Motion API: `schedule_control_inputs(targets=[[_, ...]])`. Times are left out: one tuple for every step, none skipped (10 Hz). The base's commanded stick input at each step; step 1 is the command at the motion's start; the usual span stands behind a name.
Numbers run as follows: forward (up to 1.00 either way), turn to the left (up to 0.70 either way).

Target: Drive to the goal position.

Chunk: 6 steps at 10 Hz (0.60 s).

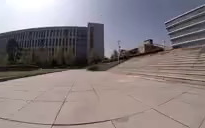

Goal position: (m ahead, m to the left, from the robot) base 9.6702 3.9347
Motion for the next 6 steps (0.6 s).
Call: schedule_control_inputs(targets=[[0.70,0.00],[0.70,0.00],[0.70,0.00],[0.70,0.00],[0.70,0.00],[0.70,0.00]])
